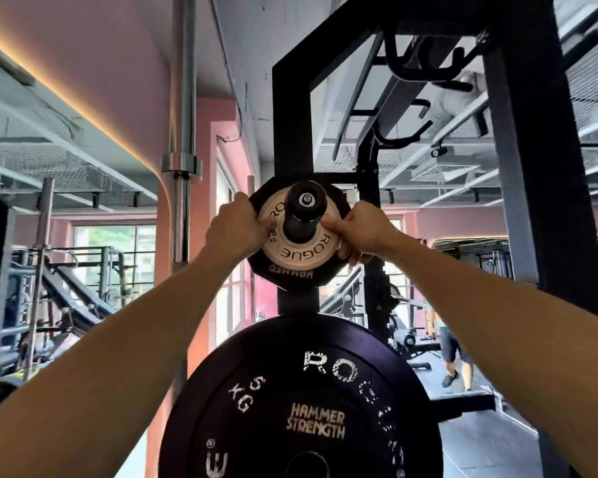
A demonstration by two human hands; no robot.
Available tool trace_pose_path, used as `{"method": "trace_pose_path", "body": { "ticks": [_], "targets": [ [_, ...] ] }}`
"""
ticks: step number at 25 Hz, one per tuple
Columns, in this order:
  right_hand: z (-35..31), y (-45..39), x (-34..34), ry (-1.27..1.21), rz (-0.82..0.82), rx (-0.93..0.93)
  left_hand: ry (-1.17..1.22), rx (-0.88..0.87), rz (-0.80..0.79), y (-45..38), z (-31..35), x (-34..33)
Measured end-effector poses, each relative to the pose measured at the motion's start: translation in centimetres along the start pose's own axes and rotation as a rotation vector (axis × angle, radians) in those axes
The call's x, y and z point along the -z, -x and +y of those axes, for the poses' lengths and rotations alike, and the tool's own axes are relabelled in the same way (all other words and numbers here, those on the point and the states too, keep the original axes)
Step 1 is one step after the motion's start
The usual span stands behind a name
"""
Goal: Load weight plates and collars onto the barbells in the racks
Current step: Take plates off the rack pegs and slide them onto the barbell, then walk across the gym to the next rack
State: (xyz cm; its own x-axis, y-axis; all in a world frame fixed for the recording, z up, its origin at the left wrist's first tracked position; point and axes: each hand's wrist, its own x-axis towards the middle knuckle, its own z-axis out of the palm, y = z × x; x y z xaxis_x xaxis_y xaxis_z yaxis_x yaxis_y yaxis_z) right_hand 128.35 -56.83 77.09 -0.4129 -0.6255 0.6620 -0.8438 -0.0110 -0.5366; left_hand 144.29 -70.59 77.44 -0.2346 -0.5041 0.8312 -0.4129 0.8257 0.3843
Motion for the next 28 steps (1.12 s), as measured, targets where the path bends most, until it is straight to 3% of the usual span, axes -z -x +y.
{"method": "trace_pose_path", "body": {
  "ticks": [9, 12, 16, 22, 28],
  "targets": [
    [1.0, 0.2, -2.4, 0.11, 0.172, 0.009, 0.103, -0.024, -0.054, 1.7, -0.5, -0.6],
    [1.1, 2.4, -2.2, 0.058, 0.123, -0.003, 0.072, -0.045, -0.168, 4.5, -1.2, -1.1],
    [3.9, 7.2, -1.2, 0.176, 0.073, -0.055, -0.028, -0.15, -0.356, 10.5, 0.1, -4.0],
    [13.0, 19.4, 1.2, 0.362, -0.072, -0.363, 0.077, -0.254, -0.777, 21.6, 4.8, -12.4],
    [21.6, 39.7, 2.7, 0.453, -0.172, -0.81, 0.216, -0.34, -1.181, 39.4, 9.9, -19.9]
  ]
}}
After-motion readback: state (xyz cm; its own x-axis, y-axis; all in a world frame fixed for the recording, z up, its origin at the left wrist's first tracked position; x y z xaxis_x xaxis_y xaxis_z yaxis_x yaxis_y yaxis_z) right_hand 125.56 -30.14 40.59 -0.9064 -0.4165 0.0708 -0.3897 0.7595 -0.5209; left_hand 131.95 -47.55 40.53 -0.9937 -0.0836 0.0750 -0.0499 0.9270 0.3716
